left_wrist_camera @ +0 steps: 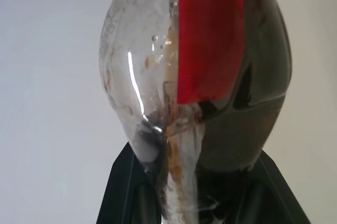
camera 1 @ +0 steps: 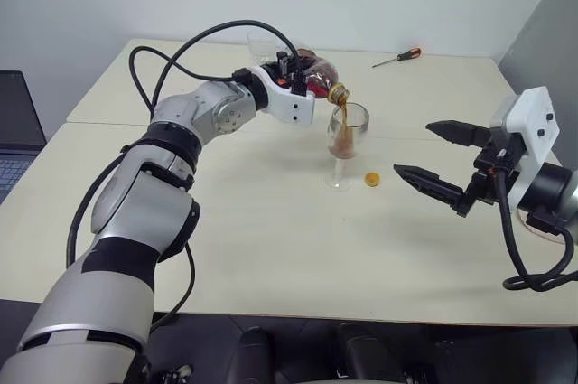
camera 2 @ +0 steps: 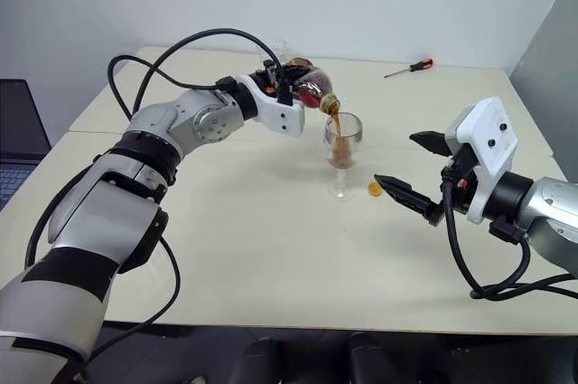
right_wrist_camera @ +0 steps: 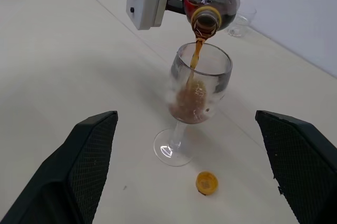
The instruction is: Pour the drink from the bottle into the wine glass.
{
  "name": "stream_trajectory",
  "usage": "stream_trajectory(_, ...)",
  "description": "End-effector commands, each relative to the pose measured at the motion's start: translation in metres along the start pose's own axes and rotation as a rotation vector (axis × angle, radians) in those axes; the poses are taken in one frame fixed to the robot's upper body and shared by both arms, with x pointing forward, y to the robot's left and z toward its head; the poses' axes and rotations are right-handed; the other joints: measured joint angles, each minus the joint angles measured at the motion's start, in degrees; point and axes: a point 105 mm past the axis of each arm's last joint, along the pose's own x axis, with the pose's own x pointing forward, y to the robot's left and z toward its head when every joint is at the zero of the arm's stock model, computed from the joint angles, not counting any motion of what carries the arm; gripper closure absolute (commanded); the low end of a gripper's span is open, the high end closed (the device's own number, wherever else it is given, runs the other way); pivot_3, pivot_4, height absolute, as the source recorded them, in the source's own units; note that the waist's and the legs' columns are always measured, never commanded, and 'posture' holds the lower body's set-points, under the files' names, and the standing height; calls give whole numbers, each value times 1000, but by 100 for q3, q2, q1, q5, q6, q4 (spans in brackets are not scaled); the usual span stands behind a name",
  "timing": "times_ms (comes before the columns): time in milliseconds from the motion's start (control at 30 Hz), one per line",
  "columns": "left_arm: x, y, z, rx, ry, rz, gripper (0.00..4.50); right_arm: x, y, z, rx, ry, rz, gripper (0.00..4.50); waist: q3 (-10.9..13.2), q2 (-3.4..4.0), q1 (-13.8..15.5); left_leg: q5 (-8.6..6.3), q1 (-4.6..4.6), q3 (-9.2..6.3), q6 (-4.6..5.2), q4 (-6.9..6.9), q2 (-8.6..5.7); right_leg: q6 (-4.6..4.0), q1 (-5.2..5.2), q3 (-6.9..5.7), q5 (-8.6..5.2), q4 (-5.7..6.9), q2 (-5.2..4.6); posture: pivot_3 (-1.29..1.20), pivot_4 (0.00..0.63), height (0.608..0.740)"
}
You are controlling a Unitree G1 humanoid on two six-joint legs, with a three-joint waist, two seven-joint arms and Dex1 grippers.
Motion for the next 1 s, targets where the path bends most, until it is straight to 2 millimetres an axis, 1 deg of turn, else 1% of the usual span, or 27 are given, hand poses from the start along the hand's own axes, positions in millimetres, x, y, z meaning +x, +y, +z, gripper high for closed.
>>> stream_trajectory(33,2,28,-1,46,-1,72,3499,-3,2,9,-30,-33,-7,0,0,0,0,0,-1,0,0,1,0,0,0,0,0,0,0,0,150,740)
stream_trajectory(433,3,27,-3,59,14,61,3499,-3,3,8,-21,-34,-14,0,0,0,0,0,-3,-2,0,6,0,-3,0,1,3,1,0,0,150,740)
stream_trajectory(1000,6,31,1,81,4,61,3499,-2,3,6,-15,-25,-24,0,0,0,0,0,-4,-3,0,8,0,-5,0,0,4,1,0,0,150,740)
